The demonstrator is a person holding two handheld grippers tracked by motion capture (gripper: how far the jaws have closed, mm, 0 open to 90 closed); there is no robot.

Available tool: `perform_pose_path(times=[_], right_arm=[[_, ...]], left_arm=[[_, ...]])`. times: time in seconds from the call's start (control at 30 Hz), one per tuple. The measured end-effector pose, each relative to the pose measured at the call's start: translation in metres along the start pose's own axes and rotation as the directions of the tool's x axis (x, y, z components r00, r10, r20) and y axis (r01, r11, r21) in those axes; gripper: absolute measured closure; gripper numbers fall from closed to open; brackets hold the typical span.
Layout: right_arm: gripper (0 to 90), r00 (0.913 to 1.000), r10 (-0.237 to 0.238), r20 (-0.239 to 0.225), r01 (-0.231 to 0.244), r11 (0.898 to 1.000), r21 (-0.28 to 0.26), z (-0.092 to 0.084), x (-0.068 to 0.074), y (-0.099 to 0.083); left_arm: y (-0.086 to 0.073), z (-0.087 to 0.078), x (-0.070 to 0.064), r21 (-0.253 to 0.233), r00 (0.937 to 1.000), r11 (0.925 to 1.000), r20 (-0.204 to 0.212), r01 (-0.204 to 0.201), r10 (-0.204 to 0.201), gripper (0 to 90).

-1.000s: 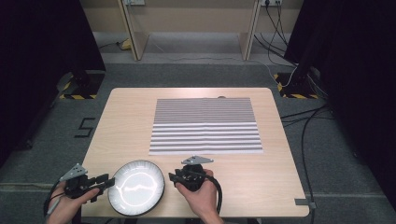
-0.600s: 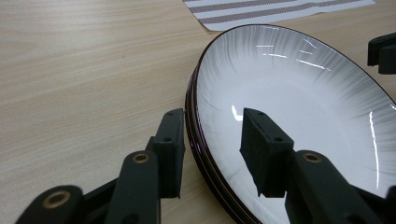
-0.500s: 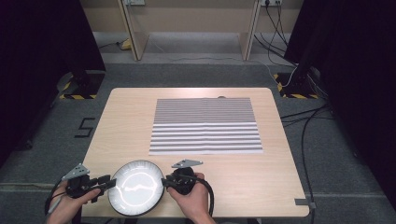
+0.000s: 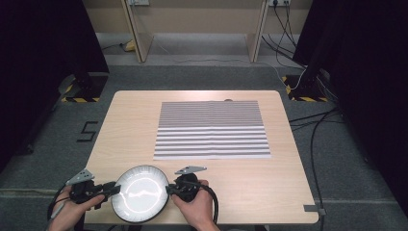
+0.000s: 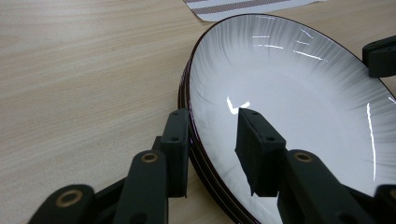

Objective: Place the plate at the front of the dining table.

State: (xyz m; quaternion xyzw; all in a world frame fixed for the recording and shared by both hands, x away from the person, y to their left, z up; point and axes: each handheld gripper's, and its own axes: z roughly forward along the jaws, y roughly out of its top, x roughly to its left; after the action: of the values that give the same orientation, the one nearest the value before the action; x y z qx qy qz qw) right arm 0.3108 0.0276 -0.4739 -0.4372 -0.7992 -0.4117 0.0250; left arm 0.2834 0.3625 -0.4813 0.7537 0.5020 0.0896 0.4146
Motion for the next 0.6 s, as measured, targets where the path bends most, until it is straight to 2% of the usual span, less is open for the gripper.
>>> perform_pose_path(times=[0.3,0.57,0.6], right_arm=[[86.4,0.9996,0.008,0.028,-0.009,1.0,0.014,0.0002,0.0032,0.0047],[86.1,0.9995,0.032,0.007,-0.032,0.999,0.01,0.0061,0.0062,0.0032],[83.3,0.9988,0.048,0.01,-0.048,0.999,0.016,0.0075,0.0061,0.0037]], left_arm=[[0.0008,0.0018,0.0025,0.034,0.9996,0.9991,-0.006,0.026,-0.026,67.8],[0.001,0.0016,0.0032,0.048,0.9996,0.9984,-0.006,0.029,-0.029,69.3],[0.001,0.0012,0.004,0.051,0.9994,0.9981,0.0,0.034,-0.034,69.6]])
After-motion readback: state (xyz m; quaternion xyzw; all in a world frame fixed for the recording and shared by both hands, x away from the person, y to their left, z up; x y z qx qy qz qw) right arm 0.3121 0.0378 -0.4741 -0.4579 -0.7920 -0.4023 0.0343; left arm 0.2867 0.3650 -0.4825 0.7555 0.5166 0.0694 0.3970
